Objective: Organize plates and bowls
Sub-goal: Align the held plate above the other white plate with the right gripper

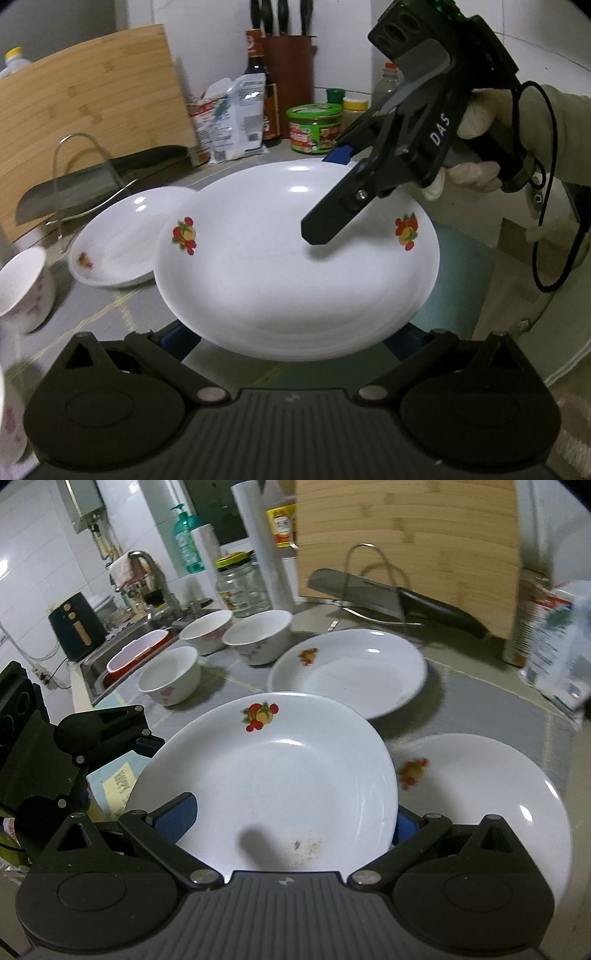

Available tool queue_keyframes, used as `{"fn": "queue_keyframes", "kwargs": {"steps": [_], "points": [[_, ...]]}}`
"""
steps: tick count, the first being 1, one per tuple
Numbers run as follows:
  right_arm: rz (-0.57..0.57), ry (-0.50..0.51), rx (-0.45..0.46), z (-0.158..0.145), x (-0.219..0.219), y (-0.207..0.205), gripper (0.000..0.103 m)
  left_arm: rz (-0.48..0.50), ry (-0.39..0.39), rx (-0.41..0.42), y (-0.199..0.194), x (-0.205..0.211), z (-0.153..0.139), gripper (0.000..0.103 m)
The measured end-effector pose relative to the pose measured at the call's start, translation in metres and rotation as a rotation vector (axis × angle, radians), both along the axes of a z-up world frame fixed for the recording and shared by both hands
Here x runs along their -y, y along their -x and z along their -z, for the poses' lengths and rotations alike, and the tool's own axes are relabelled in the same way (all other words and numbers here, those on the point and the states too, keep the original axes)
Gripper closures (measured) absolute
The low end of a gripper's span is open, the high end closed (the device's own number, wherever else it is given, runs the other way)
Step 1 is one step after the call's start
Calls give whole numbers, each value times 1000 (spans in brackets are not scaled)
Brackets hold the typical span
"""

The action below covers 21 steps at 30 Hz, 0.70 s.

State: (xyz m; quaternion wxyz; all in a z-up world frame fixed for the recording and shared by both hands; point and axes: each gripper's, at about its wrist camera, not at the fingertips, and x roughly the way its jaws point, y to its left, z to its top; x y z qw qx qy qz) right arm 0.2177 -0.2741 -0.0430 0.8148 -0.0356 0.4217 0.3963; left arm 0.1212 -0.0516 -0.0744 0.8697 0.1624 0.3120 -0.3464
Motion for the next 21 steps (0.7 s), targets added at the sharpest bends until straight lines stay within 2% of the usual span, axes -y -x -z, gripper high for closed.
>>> {"fn": "queue_keyframes", "kwargs": {"steps": [14, 21], "points": [[98, -1, 9, 1, 66, -16, 0, 87, 4, -7, -31, 59, 4, 1], [127, 2, 4, 7, 84, -25, 0, 102, 4, -19, -44, 78, 10, 1]]}}
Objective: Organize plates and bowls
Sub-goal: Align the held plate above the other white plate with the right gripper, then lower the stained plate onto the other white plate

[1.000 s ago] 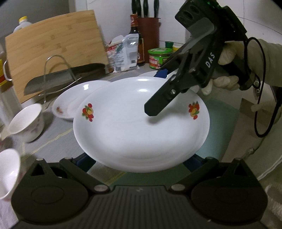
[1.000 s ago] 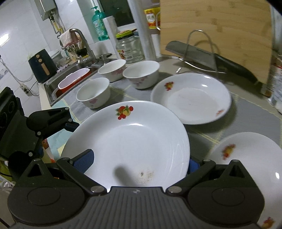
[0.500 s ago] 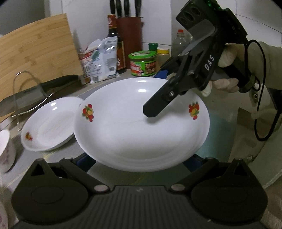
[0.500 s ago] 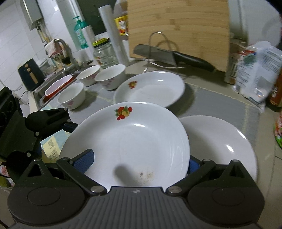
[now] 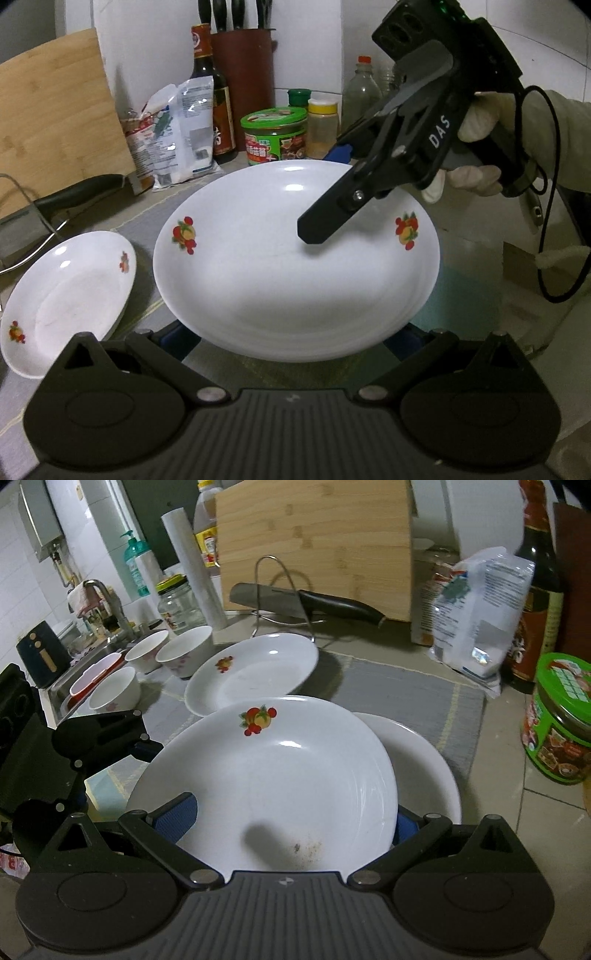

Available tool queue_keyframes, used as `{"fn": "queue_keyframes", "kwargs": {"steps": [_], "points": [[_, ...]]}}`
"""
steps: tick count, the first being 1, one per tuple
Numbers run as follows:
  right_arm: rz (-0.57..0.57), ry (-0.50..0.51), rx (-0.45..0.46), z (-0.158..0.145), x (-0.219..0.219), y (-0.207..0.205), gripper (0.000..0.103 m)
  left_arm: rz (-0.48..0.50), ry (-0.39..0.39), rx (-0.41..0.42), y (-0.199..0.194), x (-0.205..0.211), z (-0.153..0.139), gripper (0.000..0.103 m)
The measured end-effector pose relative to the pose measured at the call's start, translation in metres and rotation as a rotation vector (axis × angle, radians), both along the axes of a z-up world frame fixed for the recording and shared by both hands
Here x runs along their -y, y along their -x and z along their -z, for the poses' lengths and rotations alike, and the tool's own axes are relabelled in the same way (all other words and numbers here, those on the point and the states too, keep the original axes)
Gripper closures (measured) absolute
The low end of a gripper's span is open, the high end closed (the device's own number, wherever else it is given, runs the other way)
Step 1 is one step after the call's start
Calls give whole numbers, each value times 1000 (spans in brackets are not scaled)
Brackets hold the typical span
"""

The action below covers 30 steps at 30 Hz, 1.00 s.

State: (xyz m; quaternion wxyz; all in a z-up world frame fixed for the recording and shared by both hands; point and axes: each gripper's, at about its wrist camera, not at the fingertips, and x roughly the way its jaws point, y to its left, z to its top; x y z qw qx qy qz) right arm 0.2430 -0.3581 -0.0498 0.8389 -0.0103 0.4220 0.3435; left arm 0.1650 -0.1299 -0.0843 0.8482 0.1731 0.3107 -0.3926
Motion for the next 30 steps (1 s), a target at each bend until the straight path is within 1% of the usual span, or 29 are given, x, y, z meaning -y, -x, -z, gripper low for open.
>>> {"fn": "queue_keyframes", "kwargs": {"steps": [16, 30], "points": [[19, 2, -27, 15, 15, -20, 0, -11, -18, -31, -18, 16, 7, 1], [28, 32, -60, 26, 13, -26, 0, -19, -30, -60, -26, 19, 10, 1]]}}
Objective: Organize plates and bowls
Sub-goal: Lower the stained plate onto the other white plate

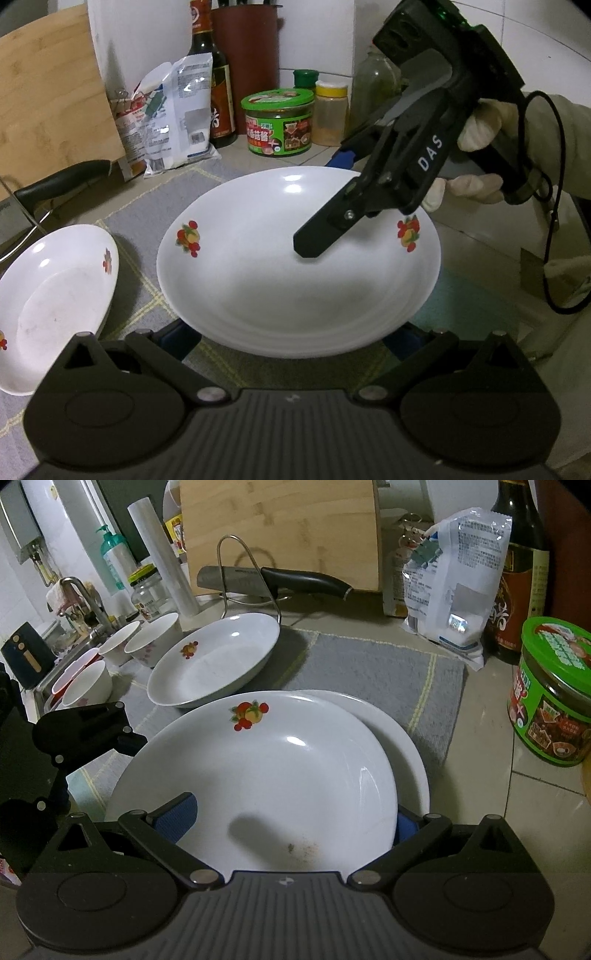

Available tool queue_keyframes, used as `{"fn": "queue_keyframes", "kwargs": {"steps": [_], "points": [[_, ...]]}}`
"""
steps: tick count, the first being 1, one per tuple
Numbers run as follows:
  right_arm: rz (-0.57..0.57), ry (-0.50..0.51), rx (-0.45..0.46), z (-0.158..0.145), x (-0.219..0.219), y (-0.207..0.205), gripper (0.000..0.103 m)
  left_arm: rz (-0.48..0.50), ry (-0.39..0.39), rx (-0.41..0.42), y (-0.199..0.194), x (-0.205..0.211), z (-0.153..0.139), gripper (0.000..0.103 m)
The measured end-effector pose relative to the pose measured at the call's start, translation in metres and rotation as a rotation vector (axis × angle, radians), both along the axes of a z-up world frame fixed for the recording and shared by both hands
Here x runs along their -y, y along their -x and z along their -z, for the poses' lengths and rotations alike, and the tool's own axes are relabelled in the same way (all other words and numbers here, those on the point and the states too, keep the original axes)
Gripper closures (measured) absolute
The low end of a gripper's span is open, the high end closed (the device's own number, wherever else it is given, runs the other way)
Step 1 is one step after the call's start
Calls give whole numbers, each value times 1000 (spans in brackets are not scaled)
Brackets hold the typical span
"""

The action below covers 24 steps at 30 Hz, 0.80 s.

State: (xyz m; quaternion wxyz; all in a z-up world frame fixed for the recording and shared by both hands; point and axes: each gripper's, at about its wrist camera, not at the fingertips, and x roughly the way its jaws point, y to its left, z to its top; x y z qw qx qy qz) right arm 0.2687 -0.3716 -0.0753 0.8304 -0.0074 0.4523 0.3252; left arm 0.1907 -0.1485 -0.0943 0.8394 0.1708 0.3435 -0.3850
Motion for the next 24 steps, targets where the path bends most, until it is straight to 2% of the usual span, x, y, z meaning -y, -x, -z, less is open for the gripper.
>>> {"fn": "queue_keyframes", "kwargs": {"steps": [5, 24], "points": [[13, 9, -4, 2, 0, -1, 0, -2, 3, -19, -5, -1, 0, 1], [84, 25, -41, -4, 1, 2, 0, 11, -11, -9, -10, -2, 1, 1]]}}
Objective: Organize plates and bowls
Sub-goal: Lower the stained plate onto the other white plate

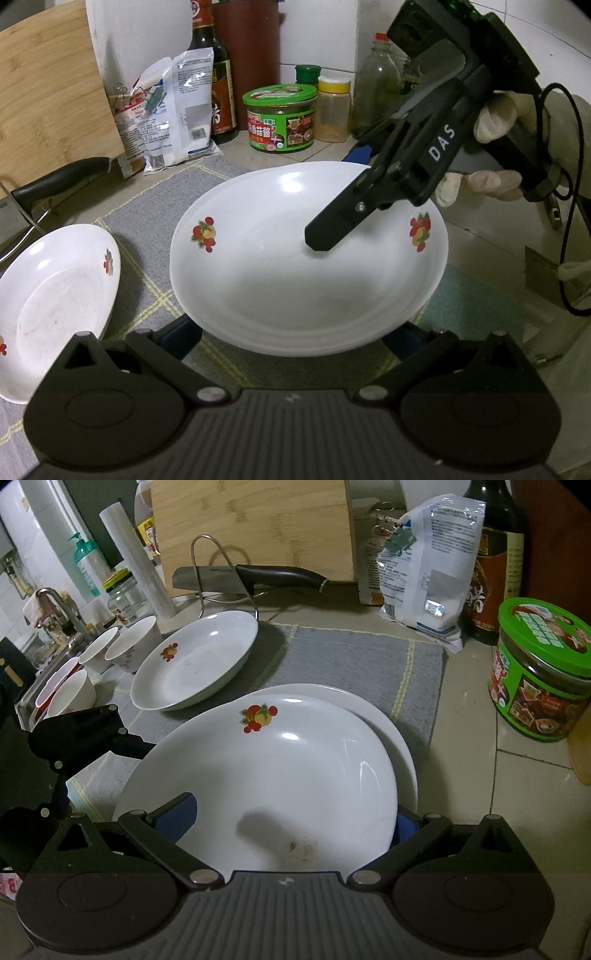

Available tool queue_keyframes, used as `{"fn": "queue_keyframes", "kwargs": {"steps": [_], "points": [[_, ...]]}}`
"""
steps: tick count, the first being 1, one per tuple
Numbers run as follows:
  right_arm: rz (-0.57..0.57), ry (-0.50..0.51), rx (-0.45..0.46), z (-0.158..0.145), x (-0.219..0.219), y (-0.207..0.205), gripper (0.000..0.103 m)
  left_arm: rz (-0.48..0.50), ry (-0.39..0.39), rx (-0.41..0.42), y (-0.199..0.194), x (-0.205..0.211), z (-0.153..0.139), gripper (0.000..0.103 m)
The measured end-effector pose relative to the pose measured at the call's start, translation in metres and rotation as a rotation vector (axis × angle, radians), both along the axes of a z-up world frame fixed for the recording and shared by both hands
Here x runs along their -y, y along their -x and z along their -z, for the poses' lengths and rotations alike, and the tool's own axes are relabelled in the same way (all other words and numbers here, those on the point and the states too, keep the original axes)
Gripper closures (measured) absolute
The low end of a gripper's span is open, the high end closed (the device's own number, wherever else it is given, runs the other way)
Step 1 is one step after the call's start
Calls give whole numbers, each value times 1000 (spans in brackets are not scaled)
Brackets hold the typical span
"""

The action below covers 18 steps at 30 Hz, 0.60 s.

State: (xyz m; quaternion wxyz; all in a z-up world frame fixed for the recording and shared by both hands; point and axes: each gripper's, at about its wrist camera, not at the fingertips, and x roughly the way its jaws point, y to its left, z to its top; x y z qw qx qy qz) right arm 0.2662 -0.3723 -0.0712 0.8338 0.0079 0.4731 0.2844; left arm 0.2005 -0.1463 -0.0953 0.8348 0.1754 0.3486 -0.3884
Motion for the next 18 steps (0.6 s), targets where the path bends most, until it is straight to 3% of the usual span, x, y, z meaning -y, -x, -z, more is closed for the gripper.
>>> {"fn": "queue_keyframes", "kwargs": {"steps": [18], "points": [[52, 38, 21, -9, 1, 15, 0, 19, -5, 17, 0, -2, 0, 1]]}}
